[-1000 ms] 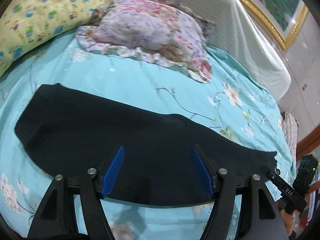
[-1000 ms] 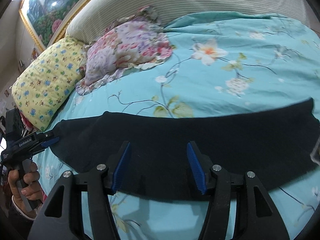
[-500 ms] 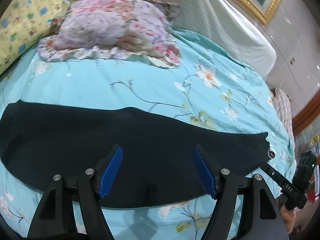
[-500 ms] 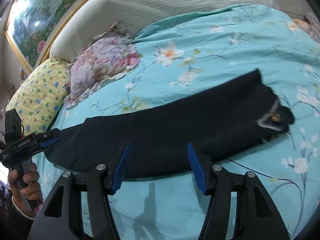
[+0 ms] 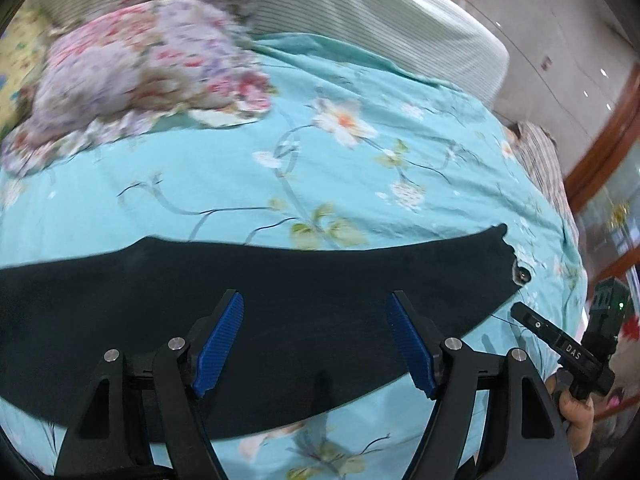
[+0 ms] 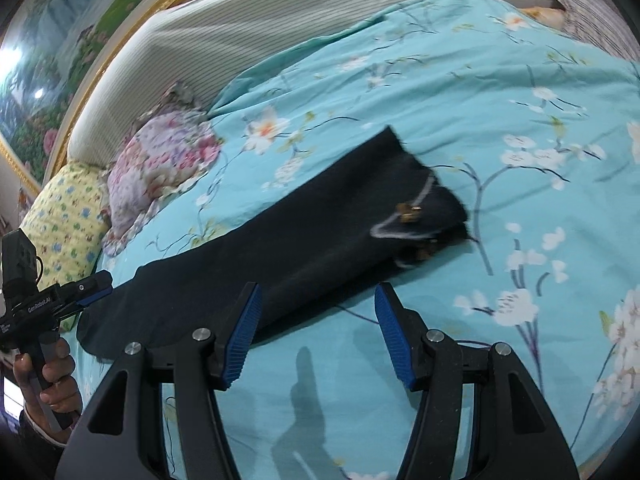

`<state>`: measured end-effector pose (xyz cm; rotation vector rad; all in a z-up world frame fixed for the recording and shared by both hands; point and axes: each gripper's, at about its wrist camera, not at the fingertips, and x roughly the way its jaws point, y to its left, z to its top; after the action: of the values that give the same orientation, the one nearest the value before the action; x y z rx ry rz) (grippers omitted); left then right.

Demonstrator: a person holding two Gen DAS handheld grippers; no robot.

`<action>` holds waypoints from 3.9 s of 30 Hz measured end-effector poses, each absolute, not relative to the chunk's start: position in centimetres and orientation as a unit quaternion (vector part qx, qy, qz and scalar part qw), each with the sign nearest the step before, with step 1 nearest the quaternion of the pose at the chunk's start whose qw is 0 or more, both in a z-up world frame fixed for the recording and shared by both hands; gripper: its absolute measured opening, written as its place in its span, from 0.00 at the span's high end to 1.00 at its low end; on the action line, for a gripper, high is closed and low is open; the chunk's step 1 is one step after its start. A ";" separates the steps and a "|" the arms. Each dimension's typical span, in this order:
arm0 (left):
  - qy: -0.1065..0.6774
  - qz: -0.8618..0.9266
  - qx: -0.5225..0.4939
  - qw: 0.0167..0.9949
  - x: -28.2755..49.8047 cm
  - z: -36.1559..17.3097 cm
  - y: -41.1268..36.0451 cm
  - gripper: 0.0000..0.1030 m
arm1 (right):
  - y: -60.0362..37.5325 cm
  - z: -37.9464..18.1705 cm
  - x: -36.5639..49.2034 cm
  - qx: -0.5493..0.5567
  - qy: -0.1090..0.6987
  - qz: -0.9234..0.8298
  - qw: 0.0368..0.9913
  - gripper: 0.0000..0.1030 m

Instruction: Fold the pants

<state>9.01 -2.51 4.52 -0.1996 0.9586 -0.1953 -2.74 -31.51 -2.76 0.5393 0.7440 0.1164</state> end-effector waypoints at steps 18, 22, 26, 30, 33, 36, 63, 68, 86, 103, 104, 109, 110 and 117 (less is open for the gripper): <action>0.510 -0.239 0.014 0.826 17.5 2.8 -14.9 0.25 | -36.3 -5.0 -1.0 0.374 0.333 0.033 0.865 0.38; 0.524 -0.264 0.044 0.809 19.6 1.6 -18.2 0.25 | -37.0 -5.6 -0.8 0.375 0.336 0.027 0.864 0.85; 0.526 -0.288 0.078 0.796 20.9 0.9 -21.5 0.25 | -38.1 -5.6 -1.5 0.383 0.308 0.032 0.870 0.89; 0.531 -0.320 0.109 0.777 22.2 0.2 -24.8 0.25 | -38.5 -5.5 -1.6 0.383 0.303 0.040 0.872 0.89; 0.542 -0.330 0.121 0.763 23.4 -0.7 -26.5 0.25 | -38.6 -5.8 -1.5 0.391 0.303 0.044 0.868 0.89; 0.562 -0.355 0.123 0.737 24.6 -1.9 -28.2 0.32 | -38.9 -6.2 -1.7 0.395 0.304 0.046 0.866 0.89; 0.474 -0.425 0.044 0.770 20.8 5.7 -20.9 0.90 | -35.3 -1.4 -1.7 0.393 0.258 0.158 0.868 0.89; 0.461 -0.409 0.024 0.788 19.2 6.4 -16.5 0.90 | -31.7 0.4 -0.6 0.366 0.261 0.204 0.869 0.89; 0.473 -0.334 -0.055 0.813 15.8 1.1 -5.0 0.90 | -21.5 -2.8 2.8 0.327 0.342 0.287 0.833 0.89; 0.489 -0.293 -0.087 0.817 14.5 -2.6 -1.6 0.89 | -18.1 -5.5 4.3 0.297 0.395 0.291 0.819 0.86; 0.491 -0.290 -0.090 0.817 14.5 -2.7 -1.3 0.89 | -17.9 -5.6 4.3 0.294 0.397 0.289 0.820 0.86; 0.504 -0.271 -0.112 0.812 14.0 -3.4 0.1 0.89 | -16.8 -5.6 4.5 0.270 0.408 0.281 0.826 0.84; 0.505 -0.266 -0.117 0.813 13.9 -3.6 0.4 0.89 | -16.6 -5.6 4.5 0.265 0.411 0.278 0.827 0.83; 0.505 -0.225 -0.143 0.821 12.7 -3.8 3.1 0.83 | -14.8 -5.0 4.2 0.235 0.413 0.287 0.832 0.61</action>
<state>12.68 3.13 -3.80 -0.3050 1.0751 -0.4783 4.19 -14.84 -5.05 0.4986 0.8767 0.6080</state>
